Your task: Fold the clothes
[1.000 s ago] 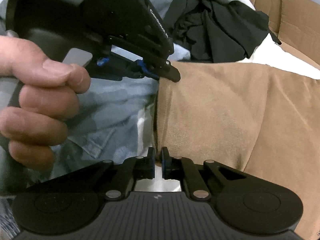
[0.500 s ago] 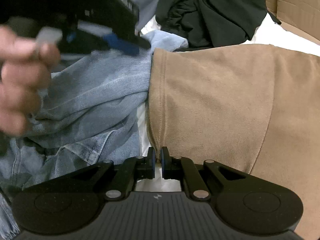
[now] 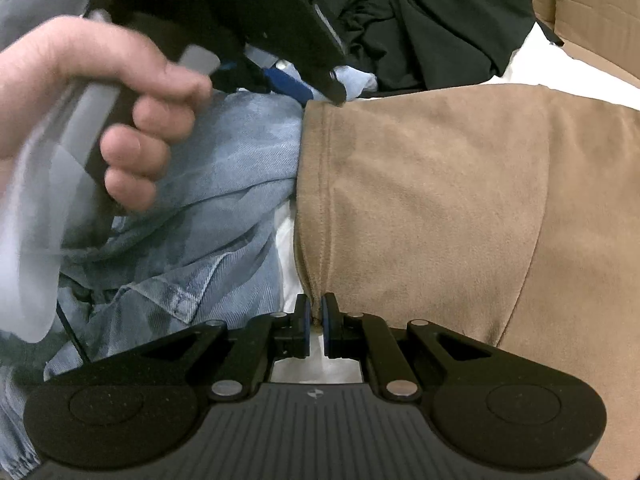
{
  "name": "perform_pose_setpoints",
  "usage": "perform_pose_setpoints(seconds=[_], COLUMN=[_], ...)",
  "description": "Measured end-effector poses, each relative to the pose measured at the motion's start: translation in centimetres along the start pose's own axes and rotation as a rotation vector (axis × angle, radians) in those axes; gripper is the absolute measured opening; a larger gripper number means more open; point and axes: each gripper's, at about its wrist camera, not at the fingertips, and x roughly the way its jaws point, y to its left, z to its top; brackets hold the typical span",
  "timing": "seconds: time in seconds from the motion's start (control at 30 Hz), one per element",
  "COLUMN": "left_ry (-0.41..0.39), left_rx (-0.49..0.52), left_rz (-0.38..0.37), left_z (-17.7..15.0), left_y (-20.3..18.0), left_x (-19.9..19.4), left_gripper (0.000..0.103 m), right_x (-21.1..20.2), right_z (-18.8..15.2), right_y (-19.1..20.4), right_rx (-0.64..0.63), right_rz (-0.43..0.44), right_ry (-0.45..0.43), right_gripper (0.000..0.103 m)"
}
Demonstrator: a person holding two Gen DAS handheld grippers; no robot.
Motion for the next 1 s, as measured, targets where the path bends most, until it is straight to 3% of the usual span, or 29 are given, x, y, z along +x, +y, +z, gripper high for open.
perform_pose_setpoints(seconds=[0.1,0.37,0.5,0.6,0.8,1.0], left_ry=[0.024,0.057,0.075,0.101,0.129,0.089], left_rx=[0.058,0.062,0.003,-0.048,-0.061,-0.025], left_rz=[0.018,0.012,0.043,-0.034,-0.025,0.004], left_z=[-0.6,-0.3,-0.1,-0.2,-0.6,-0.3], left_y=[-0.3,0.0,-0.2,0.0,0.1,-0.4], left_x=[0.9,1.8,0.0,-1.2,0.7,0.5], left_gripper=[0.032,0.034,0.009,0.009,0.011,0.011], right_x=[0.0,0.3,0.3,0.4,0.4,0.3], right_z=[-0.1,0.1,0.1,0.2,0.0,0.0], right_y=[0.0,-0.3,-0.3,-0.4,-0.5,-0.7], right_rx=[0.005,0.014,0.023,0.023,0.017,0.018], right_rz=[0.001,0.005,0.003,0.004,0.008,0.013], right_ry=[0.002,0.005,0.007,0.009,0.007,0.009], right_gripper=[0.004,0.004,0.004,0.004,0.004,0.004])
